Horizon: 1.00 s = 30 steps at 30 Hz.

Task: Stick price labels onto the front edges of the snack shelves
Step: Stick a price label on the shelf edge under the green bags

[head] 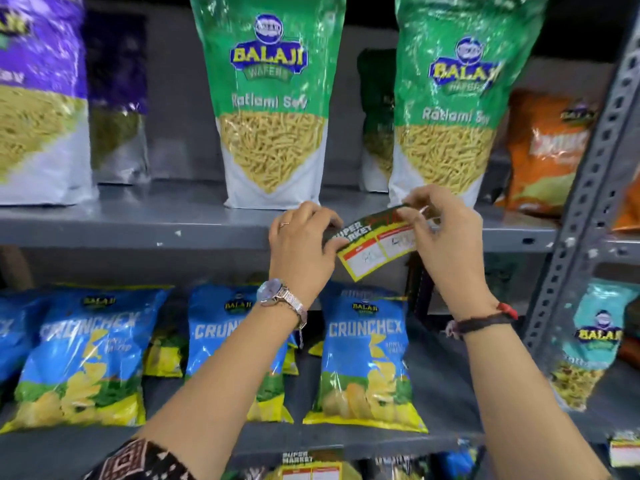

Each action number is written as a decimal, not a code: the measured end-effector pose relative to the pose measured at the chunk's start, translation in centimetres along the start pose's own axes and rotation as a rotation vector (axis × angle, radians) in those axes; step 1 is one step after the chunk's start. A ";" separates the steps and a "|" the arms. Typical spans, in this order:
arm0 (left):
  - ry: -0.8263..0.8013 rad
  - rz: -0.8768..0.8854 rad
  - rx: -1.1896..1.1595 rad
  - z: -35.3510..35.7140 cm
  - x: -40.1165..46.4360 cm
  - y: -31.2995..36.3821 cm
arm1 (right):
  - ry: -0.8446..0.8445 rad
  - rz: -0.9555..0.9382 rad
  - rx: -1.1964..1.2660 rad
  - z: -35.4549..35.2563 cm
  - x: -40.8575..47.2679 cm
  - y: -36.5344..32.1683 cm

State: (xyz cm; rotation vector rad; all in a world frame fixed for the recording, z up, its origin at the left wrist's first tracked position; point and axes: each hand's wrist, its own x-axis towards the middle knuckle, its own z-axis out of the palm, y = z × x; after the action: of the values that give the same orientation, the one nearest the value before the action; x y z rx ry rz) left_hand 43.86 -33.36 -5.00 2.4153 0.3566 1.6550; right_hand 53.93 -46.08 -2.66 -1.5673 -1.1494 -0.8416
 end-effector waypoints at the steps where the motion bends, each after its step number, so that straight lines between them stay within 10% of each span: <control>1: 0.004 0.005 -0.012 0.0 0.0 -0.1 | -0.001 -0.044 0.019 -0.4 -0.2 -0.2; 6: 0.039 0.074 -0.119 -0.2 -0.5 0.2 | 0.033 -0.130 0.122 -2.3 -3.2 -0.6; 14: -0.002 -0.017 -0.213 -0.4 -2.1 0.1 | 0.003 0.445 0.361 -0.1 -4.3 2.4; 30: 0.087 -0.037 -0.026 0.2 -1.1 0.9 | 0.131 0.453 0.213 1.0 -3.0 2.7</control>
State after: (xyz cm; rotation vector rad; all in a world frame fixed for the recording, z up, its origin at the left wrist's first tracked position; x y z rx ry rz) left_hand 43.73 -34.53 -5.81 2.3095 0.3886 1.7418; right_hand 55.54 -46.17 -6.52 -1.4897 -0.7215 -0.4931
